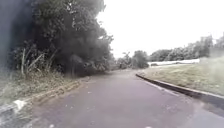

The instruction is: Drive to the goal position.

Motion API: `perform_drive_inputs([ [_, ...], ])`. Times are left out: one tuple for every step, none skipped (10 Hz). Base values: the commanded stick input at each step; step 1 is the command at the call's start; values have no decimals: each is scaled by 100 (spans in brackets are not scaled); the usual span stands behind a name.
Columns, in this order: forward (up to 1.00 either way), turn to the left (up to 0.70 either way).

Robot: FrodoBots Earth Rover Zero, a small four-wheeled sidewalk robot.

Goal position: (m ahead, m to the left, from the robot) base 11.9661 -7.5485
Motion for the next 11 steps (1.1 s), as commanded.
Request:
perform_drive_inputs([
  [45, 0],
  [45, 0],
  [45, 0],
  [45, 0],
  [45, 0],
  [45, 0],
  [45, 0],
  [45, 0],
  [45, 0],
  [45, 0],
  [45, 0],
])
